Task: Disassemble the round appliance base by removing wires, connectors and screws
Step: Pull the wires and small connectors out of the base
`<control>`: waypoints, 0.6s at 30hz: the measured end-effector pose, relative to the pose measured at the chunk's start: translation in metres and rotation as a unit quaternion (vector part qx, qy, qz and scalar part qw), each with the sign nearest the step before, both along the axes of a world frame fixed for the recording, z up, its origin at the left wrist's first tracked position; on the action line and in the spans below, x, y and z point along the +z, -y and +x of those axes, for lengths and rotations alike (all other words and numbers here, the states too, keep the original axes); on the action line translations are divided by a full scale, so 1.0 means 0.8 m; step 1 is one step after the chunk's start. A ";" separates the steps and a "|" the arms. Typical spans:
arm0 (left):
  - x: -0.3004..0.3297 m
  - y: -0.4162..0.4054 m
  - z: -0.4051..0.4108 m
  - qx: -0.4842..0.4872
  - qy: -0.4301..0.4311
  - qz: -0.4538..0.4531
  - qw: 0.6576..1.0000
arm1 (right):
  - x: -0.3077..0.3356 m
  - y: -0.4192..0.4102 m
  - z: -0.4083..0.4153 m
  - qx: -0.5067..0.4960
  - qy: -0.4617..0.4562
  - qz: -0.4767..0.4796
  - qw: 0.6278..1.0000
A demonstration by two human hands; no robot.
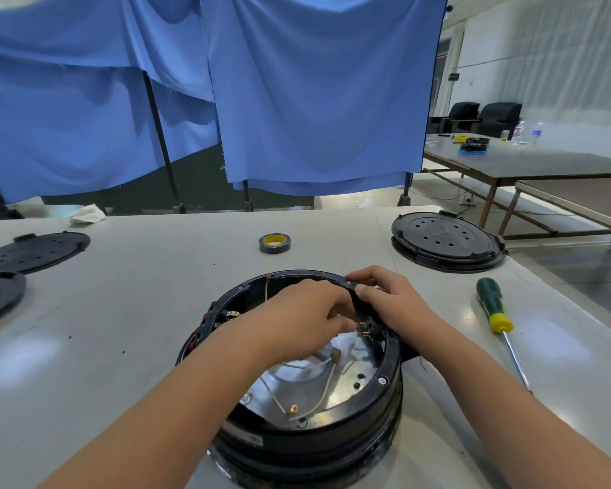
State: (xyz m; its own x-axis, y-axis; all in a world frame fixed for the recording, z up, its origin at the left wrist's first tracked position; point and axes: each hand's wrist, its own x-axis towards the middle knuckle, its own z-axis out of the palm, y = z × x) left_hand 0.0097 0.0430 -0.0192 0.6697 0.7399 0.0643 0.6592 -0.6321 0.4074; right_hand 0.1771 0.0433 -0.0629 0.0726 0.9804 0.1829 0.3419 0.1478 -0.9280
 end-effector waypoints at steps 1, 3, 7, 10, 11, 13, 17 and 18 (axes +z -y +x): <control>0.000 -0.001 -0.003 0.002 0.010 -0.017 1.000 | 0.000 0.000 0.000 -0.001 -0.001 0.000 1.000; 0.002 -0.003 -0.011 0.017 0.025 -0.060 0.998 | 0.000 0.000 -0.001 -0.004 -0.002 -0.003 1.000; 0.006 -0.008 -0.023 0.034 0.053 -0.120 0.991 | 0.001 0.000 -0.001 -0.006 -0.002 -0.007 1.000; 0.007 -0.009 -0.019 0.031 0.038 -0.091 0.995 | 0.001 0.002 -0.001 -0.006 -0.004 -0.007 1.000; 0.006 -0.008 -0.015 0.025 0.023 -0.072 0.997 | 0.001 0.002 -0.001 -0.007 -0.003 -0.007 1.000; 0.003 -0.007 -0.008 0.016 -0.007 -0.032 0.999 | 0.001 0.002 -0.001 -0.009 0.002 -0.007 1.000; -0.001 -0.004 0.001 0.008 -0.057 0.045 0.997 | 0.000 0.001 -0.001 -0.008 0.005 -0.004 1.000; -0.002 -0.003 0.002 0.008 -0.061 0.057 0.996 | 0.000 0.001 -0.001 -0.008 0.006 -0.003 1.000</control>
